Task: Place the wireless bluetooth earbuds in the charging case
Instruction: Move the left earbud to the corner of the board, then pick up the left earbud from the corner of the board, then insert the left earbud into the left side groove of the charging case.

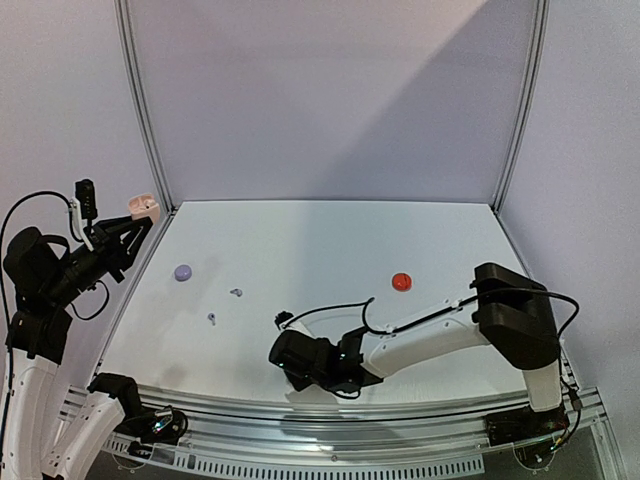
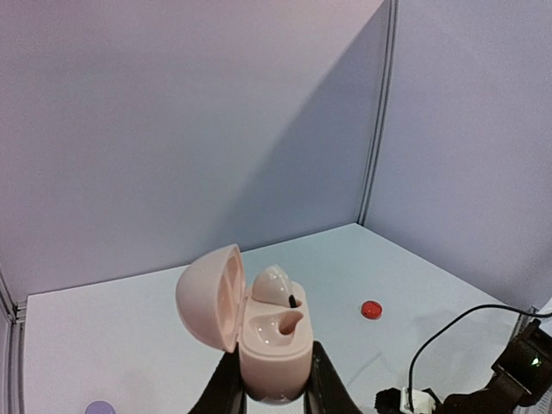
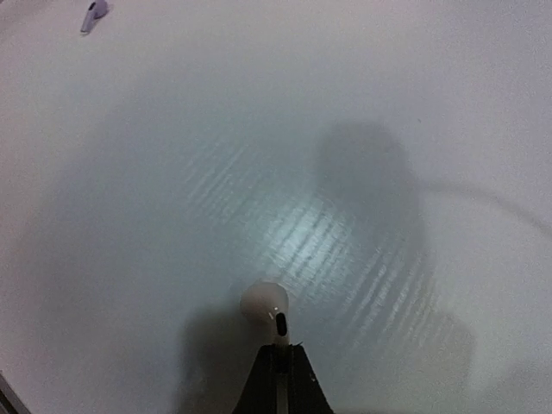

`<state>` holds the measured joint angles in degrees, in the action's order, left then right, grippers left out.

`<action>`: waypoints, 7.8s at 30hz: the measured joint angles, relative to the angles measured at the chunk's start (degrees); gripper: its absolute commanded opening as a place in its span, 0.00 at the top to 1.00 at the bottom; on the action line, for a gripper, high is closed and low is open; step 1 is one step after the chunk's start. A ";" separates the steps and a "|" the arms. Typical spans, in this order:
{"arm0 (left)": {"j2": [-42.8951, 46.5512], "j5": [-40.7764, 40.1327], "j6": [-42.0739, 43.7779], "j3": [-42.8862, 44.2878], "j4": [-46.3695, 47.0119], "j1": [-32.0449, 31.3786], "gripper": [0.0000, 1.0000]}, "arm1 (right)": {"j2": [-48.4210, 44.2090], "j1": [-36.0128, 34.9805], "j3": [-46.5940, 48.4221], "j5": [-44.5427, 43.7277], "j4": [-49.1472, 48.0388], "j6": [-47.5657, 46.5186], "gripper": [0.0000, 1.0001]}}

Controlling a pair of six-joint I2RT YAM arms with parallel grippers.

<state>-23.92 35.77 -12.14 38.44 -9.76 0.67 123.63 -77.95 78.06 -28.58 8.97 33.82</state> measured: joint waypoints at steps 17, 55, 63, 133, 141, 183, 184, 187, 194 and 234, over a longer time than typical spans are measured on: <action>0.00 0.87 -0.04 -0.35 0.90 0.00 1.00 | -4.98 -0.63 -3.63 1.57 8.68 21.97 0.72; -0.11 1.36 -0.13 -0.92 1.55 0.00 1.00 | 14.29 7.56 41.68 20.31 51.54 -7.80 0.48; -0.11 1.36 -0.11 -0.92 1.53 0.00 1.00 | 16.00 8.11 41.77 21.70 51.30 -7.32 0.57; 0.66 10.47 10.64 -9.64 20.11 -13.97 1.00 | -6.38 1.07 45.48 33.73 -5.60 -29.07 1.00; 0.66 9.68 11.06 -9.55 19.87 -14.03 1.00 | -4.72 1.07 47.19 31.65 -4.44 -29.44 1.00; 0.63 9.18 13.68 -9.31 17.40 -14.19 1.00 | -0.96 1.07 50.18 24.87 2.21 -31.58 0.85; 0.63 9.09 13.68 -9.31 17.31 -14.19 1.00 | -0.85 1.07 50.31 24.59 2.19 -31.58 0.84; 0.63 8.92 13.66 -9.31 17.09 -14.19 1.00 | -0.44 1.07 50.77 24.09 2.19 -31.63 0.82; 0.63 8.76 13.64 -9.31 16.48 -14.19 1.00 | -0.04 0.79 50.99 22.84 2.21 -31.74 0.76; 0.13 10.32 24.13 -10.38 5.33 -14.38 1.00 | -5.42 1.05 49.72 25.68 0.68 -29.94 0.48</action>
<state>-23.79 46.09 11.99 28.05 -4.43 -13.72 118.21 -76.90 127.79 -2.90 9.65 3.88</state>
